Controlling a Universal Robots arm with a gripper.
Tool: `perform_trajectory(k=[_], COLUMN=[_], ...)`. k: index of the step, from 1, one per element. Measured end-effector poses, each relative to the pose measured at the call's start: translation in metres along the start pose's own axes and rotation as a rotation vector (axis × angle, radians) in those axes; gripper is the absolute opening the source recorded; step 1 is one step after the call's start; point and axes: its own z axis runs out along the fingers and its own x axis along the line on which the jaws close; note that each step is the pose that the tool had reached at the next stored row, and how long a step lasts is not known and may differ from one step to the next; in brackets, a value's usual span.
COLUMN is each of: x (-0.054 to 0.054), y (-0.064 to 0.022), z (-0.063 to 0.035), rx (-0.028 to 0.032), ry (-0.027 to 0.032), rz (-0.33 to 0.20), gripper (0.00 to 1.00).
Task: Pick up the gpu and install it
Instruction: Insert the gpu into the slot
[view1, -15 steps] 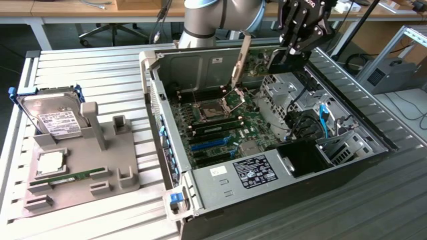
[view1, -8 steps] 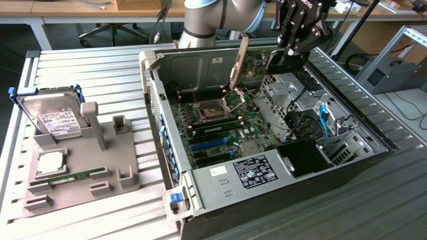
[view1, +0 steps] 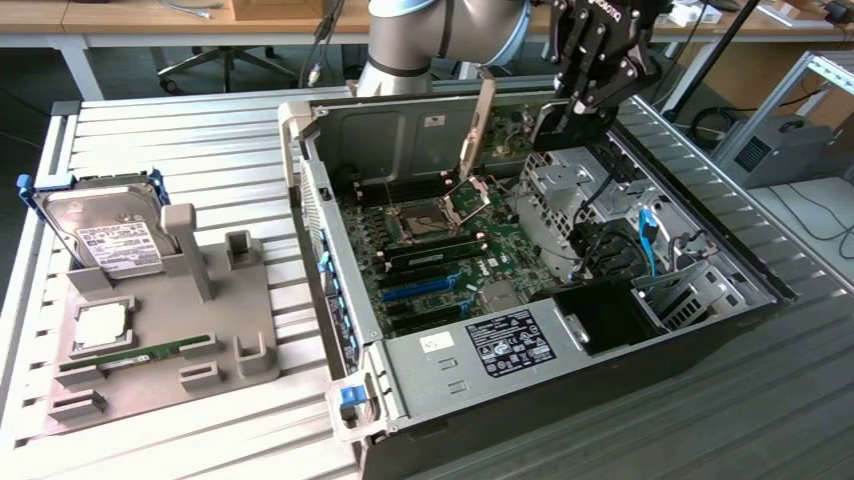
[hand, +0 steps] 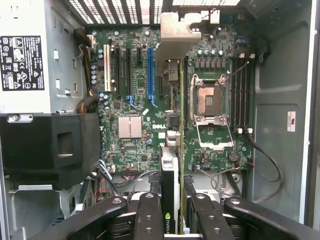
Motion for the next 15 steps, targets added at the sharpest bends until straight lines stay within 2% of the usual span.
perform_trajectory(k=[3,15], x=[0.0000,0.0001], y=[0.0003,0.0008], z=[0.0007,0.0032], rx=[0.0016,0.0016], ry=[-0.0003,-0.0002], rz=[0.000,0.000], gripper=[0.27,0.27])
